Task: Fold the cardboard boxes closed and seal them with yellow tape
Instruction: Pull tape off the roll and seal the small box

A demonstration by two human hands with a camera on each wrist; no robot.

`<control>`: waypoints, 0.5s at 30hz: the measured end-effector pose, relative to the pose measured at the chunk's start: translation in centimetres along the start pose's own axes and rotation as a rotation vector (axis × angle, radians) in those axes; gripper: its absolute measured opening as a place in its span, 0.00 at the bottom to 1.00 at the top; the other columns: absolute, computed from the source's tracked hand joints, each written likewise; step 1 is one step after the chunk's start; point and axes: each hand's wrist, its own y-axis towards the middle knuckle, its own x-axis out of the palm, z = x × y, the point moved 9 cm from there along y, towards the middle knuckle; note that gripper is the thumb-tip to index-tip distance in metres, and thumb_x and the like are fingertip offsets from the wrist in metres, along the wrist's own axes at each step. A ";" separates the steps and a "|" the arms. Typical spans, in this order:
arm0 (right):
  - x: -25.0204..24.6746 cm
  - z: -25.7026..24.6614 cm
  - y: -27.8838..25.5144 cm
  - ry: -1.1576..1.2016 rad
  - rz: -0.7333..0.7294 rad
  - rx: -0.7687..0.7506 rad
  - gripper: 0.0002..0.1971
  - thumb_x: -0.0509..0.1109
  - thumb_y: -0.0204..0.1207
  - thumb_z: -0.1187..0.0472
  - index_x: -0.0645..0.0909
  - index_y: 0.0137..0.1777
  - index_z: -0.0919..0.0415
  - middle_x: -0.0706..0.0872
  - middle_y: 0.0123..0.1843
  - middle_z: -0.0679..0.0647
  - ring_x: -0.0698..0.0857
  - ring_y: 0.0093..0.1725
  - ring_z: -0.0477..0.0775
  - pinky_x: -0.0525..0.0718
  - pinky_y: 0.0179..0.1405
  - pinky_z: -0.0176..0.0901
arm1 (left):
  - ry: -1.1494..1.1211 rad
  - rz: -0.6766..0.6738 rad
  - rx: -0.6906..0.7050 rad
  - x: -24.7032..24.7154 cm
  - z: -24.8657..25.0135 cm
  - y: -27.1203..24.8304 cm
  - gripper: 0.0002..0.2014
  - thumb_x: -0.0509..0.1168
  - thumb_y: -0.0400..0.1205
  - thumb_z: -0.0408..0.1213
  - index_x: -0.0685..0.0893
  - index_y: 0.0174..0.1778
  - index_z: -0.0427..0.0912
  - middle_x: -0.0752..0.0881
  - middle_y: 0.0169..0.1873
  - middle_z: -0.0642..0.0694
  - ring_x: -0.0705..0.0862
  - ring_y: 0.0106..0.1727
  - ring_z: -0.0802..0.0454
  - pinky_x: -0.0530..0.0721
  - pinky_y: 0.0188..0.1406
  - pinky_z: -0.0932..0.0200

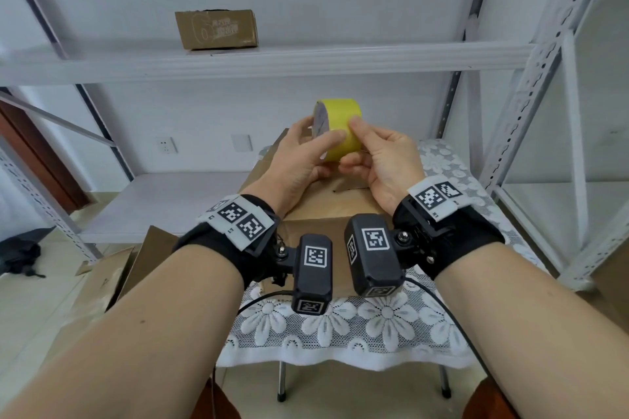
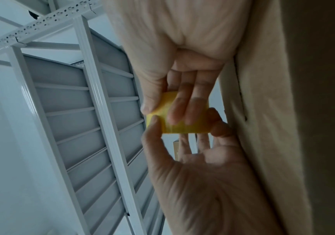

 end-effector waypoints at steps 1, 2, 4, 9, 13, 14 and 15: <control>0.0 0.0 0.0 0.026 -0.002 0.006 0.07 0.71 0.78 0.61 0.82 0.47 0.67 0.86 0.30 0.57 0.83 0.19 0.47 0.84 0.19 0.37 | -0.002 -0.001 -0.004 0.0 -0.1 0.1 0.45 0.79 0.59 0.49 0.72 0.73 0.44 0.85 0.61 0.41 0.89 0.52 0.41 0.83 0.40 0.53; 0.0 0.0 0.0 0.058 -0.018 0.012 0.06 0.70 0.79 0.62 0.81 0.49 0.67 0.88 0.31 0.57 0.85 0.21 0.47 0.84 0.20 0.36 | -0.007 0.000 -0.006 0.0 -0.1 0.3 0.44 0.79 0.59 0.49 0.73 0.72 0.41 0.86 0.59 0.41 0.88 0.46 0.43 0.81 0.34 0.56; 0.3 0.1 -0.1 0.107 -0.072 0.029 0.06 0.67 0.79 0.68 0.81 0.54 0.67 0.90 0.36 0.57 0.88 0.28 0.49 0.86 0.25 0.35 | -0.017 0.011 -0.006 -0.2 -0.2 0.5 0.43 0.78 0.62 0.53 0.76 0.71 0.35 0.85 0.53 0.39 0.84 0.37 0.48 0.78 0.26 0.59; 0.8 0.2 -0.5 0.003 -0.129 0.039 0.07 0.72 0.75 0.68 0.84 0.53 0.65 0.91 0.42 0.59 0.90 0.33 0.51 0.85 0.25 0.33 | 0.044 0.047 -0.024 -0.4 -0.2 0.5 0.48 0.76 0.62 0.65 0.76 0.70 0.35 0.88 0.53 0.37 0.88 0.41 0.47 0.83 0.33 0.56; 0.5 0.0 -0.3 -0.079 -0.048 0.031 0.14 0.75 0.74 0.55 0.82 0.51 0.66 0.90 0.36 0.57 0.88 0.27 0.52 0.82 0.19 0.35 | 0.069 0.001 -0.026 0.2 0.0 0.2 0.50 0.78 0.62 0.66 0.76 0.69 0.31 0.86 0.60 0.31 0.90 0.53 0.40 0.88 0.48 0.47; 0.4 -0.1 -0.3 -0.102 -0.036 0.030 0.16 0.75 0.74 0.53 0.82 0.52 0.66 0.90 0.36 0.58 0.88 0.27 0.53 0.82 0.18 0.35 | 0.047 -0.026 -0.026 0.5 0.2 -0.1 0.46 0.77 0.65 0.63 0.78 0.68 0.29 0.86 0.59 0.30 0.89 0.56 0.37 0.88 0.55 0.44; 0.5 -0.1 -0.3 -0.116 -0.030 0.029 0.17 0.74 0.75 0.52 0.82 0.52 0.66 0.90 0.37 0.59 0.88 0.27 0.53 0.83 0.19 0.36 | 0.030 -0.041 -0.024 0.6 0.3 -0.2 0.40 0.75 0.70 0.59 0.80 0.65 0.28 0.87 0.58 0.30 0.88 0.58 0.36 0.86 0.59 0.44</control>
